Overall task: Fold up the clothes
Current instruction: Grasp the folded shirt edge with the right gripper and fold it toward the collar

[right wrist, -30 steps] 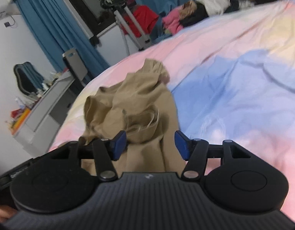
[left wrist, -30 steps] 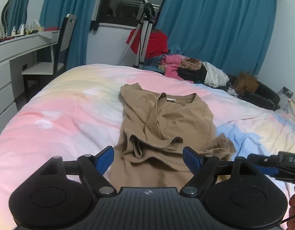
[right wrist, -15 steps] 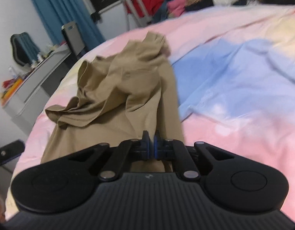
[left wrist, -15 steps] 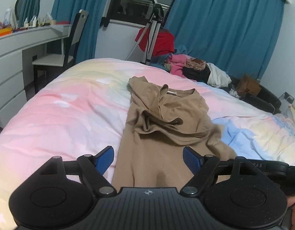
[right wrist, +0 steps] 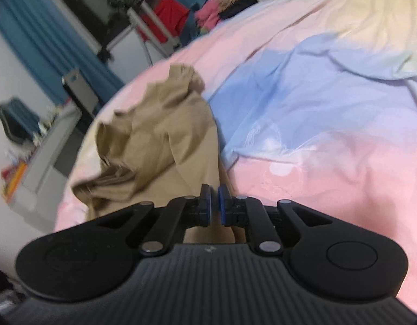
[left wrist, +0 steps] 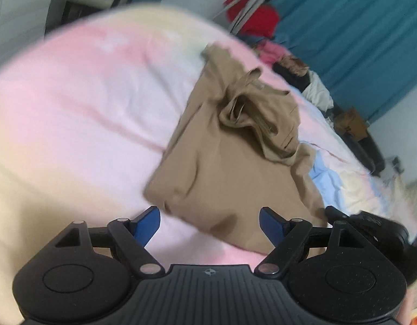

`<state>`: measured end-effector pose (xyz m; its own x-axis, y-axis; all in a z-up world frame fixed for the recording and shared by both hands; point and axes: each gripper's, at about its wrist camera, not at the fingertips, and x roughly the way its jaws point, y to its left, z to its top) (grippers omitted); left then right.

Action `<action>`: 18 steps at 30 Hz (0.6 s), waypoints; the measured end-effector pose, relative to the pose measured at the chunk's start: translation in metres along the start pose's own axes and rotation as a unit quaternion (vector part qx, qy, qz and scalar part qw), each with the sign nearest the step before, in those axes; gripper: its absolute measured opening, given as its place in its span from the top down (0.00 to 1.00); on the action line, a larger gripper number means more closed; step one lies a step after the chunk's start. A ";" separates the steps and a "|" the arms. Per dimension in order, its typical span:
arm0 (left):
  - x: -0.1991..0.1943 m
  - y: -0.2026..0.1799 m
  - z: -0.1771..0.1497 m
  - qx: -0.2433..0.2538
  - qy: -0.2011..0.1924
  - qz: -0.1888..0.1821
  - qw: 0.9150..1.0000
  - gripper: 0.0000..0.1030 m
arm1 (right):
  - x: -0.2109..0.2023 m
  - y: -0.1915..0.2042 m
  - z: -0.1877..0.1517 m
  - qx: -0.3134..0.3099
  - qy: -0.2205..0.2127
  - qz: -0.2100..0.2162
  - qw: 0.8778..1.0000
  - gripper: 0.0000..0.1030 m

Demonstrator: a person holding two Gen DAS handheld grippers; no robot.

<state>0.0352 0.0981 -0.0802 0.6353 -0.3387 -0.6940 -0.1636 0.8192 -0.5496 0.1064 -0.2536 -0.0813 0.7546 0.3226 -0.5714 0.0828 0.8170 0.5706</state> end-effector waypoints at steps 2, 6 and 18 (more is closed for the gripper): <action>0.010 0.011 -0.002 -0.040 0.024 -0.018 0.999 0.20 | -0.011 0.001 -0.002 0.022 0.008 0.032 0.999 0.84; 0.026 0.023 -0.004 -0.081 0.053 -0.038 0.995 0.20 | -0.023 0.011 -0.016 0.057 0.038 0.112 0.991 0.27; 0.054 0.032 0.006 -0.165 0.005 -0.082 0.983 0.47 | 0.026 -0.021 -0.069 0.261 0.174 0.121 0.942 0.27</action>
<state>0.0687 0.1094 -0.1322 0.6666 -0.4599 -0.5867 -0.2957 0.5593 -0.7744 0.0792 -0.2293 -0.1490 0.5417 0.6805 -0.4934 0.3121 0.3822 0.8698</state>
